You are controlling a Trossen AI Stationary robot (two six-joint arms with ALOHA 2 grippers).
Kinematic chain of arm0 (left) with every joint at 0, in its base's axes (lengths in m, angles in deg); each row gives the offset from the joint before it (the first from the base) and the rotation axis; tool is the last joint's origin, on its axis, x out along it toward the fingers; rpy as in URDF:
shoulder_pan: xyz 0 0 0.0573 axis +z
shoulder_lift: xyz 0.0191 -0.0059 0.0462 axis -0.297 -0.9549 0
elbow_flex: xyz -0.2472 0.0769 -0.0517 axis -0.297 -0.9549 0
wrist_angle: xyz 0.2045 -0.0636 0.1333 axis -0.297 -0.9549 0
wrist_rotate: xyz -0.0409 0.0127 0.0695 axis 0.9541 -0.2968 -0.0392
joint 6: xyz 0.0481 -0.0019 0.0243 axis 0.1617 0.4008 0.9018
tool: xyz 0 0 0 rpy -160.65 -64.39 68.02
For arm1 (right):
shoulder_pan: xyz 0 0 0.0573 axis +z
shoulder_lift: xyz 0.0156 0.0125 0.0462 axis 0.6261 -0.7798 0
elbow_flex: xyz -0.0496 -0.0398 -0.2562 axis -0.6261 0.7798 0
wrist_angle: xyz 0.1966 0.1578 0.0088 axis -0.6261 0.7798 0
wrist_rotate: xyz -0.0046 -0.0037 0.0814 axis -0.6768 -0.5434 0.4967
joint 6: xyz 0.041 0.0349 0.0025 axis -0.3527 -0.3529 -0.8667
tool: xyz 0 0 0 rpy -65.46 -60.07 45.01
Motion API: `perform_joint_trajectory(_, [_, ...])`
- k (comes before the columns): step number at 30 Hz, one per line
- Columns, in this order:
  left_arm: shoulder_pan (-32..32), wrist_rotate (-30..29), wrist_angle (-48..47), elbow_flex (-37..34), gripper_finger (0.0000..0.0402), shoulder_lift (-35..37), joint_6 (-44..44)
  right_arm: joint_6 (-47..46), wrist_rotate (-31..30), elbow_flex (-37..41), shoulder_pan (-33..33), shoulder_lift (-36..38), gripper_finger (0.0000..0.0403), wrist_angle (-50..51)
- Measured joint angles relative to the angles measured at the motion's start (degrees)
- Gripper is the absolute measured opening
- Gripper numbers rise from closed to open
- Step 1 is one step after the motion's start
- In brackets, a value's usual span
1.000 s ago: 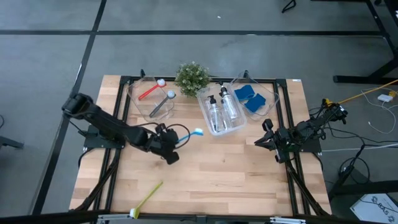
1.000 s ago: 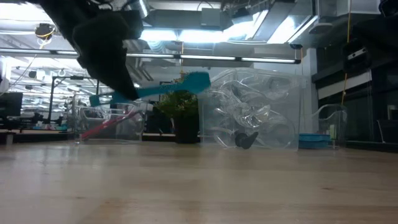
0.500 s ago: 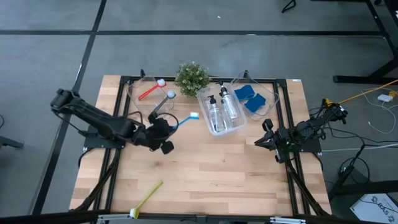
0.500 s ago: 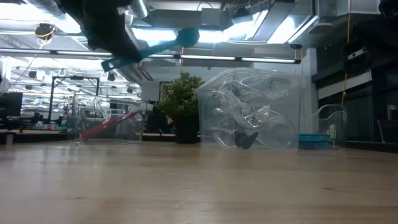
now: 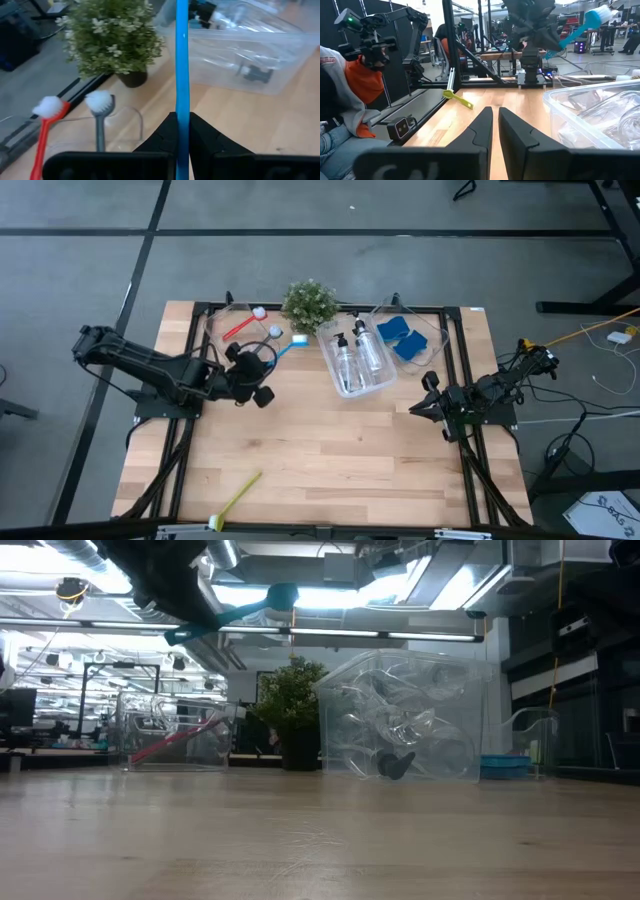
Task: Pick & Place Kitchen Sink Supplies
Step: Put the blue dish brush into the left transparent bin
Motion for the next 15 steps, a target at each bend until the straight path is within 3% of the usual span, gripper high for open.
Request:
perform_joint_trajectory(8, [3.72,1.24,-2.88,0.17,0.0017,0.92,0.02,-0.01,0.02,-0.01,0.01,-0.02,0.0032,-0.02])
perform_joint_trajectory(15, [6.02,-0.54,-12.55,5.85,0.0017,0.88,0.00,0.00,0.01,-0.01,0.00,0.00,0.0032,-0.01])
